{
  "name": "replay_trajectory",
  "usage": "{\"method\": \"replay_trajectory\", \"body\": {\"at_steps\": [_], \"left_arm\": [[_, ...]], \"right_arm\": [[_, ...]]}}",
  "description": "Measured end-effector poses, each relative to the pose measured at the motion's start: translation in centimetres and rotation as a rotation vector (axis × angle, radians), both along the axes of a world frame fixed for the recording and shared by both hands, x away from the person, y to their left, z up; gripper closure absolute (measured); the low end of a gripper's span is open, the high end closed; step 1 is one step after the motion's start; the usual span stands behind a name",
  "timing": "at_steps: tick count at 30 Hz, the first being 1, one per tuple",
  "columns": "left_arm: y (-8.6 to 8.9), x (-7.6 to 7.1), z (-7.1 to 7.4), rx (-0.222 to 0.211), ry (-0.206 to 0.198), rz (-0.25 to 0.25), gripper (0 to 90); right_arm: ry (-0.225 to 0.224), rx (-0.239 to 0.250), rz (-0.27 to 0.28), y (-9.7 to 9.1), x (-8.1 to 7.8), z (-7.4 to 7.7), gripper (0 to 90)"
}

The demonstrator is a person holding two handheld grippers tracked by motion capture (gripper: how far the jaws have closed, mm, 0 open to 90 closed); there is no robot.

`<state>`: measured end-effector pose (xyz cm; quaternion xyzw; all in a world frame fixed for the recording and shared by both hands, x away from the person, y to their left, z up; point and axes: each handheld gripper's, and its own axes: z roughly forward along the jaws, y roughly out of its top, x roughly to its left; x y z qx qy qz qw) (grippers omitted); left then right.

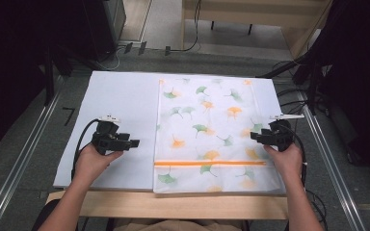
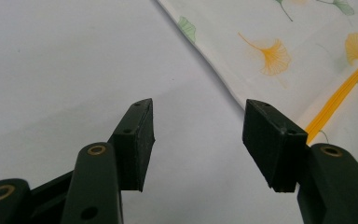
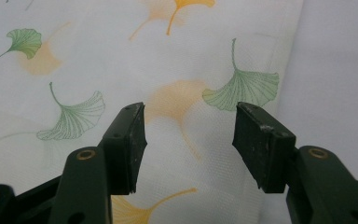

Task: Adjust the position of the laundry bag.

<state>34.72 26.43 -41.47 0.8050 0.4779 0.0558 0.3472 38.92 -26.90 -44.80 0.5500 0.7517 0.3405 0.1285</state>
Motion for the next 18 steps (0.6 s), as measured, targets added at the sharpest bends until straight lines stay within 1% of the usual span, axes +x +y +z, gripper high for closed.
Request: {"method": "replay_trajectory", "body": {"at_steps": [1,2,4,10,12,15,16,17,18], "left_arm": [[-0.1,0.0,-0.1,0.001,0.002,-0.006,44.4],[-0.2,0.0,-0.1,0.013,0.004,-0.016,46.1],[-0.5,-0.1,-0.1,0.019,0.004,-0.017,46.0],[-0.7,0.0,-0.1,0.008,0.003,-0.019,45.4],[-0.8,-0.1,-0.2,0.011,-0.002,-0.021,45.8],[-1.3,0.0,-0.4,0.008,-0.005,-0.022,45.0],[-1.5,0.0,-0.4,0.010,0.001,-0.033,45.1],[-1.6,0.0,-0.5,0.006,0.001,-0.031,45.1],[-1.8,0.0,-0.5,0.007,0.008,-0.041,46.0]], "right_arm": [[0.000,0.000,0.000,0.0,0.0,0.0,44.9],[0.001,-0.002,0.002,0.0,0.0,0.0,44.5],[0.003,0.000,0.001,0.1,0.0,-0.1,44.1],[0.003,-0.003,0.005,0.1,0.1,-0.1,43.5],[0.002,-0.003,0.003,0.0,0.1,-0.1,43.4],[0.001,-0.001,0.000,0.0,0.0,-0.1,43.3],[0.001,-0.003,0.005,0.0,0.0,-0.1,43.3],[0.001,-0.003,0.005,0.0,0.0,-0.1,43.3],[0.000,-0.002,0.007,0.0,0.0,-0.1,43.3]]}}
